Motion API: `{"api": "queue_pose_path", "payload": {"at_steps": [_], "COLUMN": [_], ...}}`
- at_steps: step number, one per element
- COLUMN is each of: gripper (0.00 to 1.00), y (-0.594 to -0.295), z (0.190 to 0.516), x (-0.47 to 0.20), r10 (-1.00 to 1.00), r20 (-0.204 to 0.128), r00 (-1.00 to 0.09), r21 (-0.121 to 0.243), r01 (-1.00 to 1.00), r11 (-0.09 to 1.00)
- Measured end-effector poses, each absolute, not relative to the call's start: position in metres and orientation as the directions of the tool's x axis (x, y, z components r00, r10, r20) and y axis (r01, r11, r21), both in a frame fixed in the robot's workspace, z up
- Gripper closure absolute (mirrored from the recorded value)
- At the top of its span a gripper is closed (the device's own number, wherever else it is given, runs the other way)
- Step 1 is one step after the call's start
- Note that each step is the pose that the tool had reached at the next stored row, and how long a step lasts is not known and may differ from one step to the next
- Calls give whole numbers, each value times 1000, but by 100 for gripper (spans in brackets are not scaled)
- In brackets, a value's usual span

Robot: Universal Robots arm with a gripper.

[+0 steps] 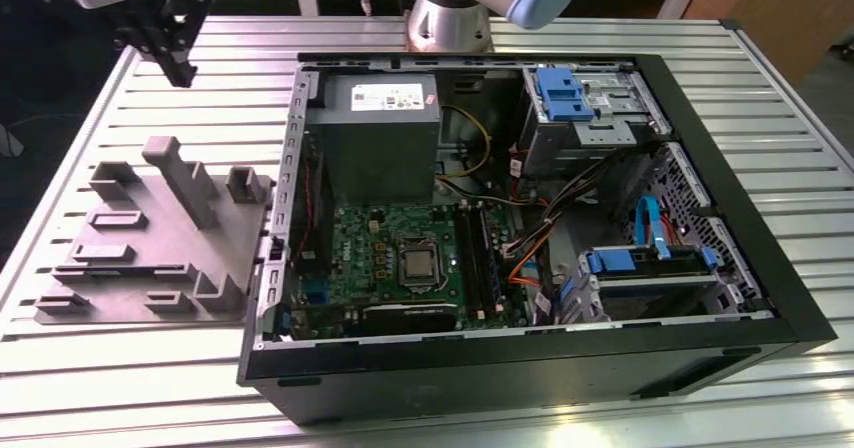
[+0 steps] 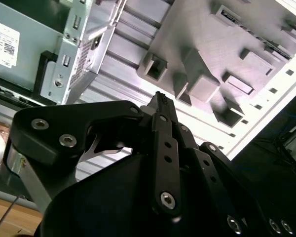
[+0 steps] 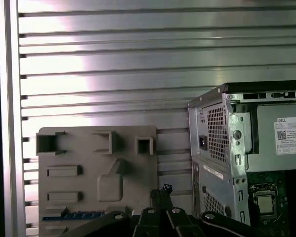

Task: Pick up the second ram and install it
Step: 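Reach for the second ram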

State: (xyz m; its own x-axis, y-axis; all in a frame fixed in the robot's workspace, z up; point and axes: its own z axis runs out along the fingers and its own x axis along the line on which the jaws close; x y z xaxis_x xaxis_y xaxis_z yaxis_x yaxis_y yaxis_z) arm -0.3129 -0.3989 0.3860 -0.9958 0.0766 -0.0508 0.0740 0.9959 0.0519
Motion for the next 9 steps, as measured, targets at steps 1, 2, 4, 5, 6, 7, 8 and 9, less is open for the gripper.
{"api": "queue_pose_path", "payload": {"at_steps": [1,2,4,5,6,7,8,9], "gripper": [90,90,90,90,90,90,90,90], "y": [-399,-399,-399,-399,-399,-399,-399,-399], "z": [386,386,386,385,385,385,385,385], "x": [-316,-318,-325,-328,-332,-335,-339,-342], "r10": [77,77,77,77,77,77,77,77], "r20": [-51,-52,-53,-53,-54,-55,-55,-55], "r00": [-996,-996,-996,-996,-996,-996,-996,-995], "r21": [52,52,53,53,53,54,54,54], "r01": [74,74,74,74,74,74,74,74], "r11": [996,996,996,996,996,996,996,996]}}
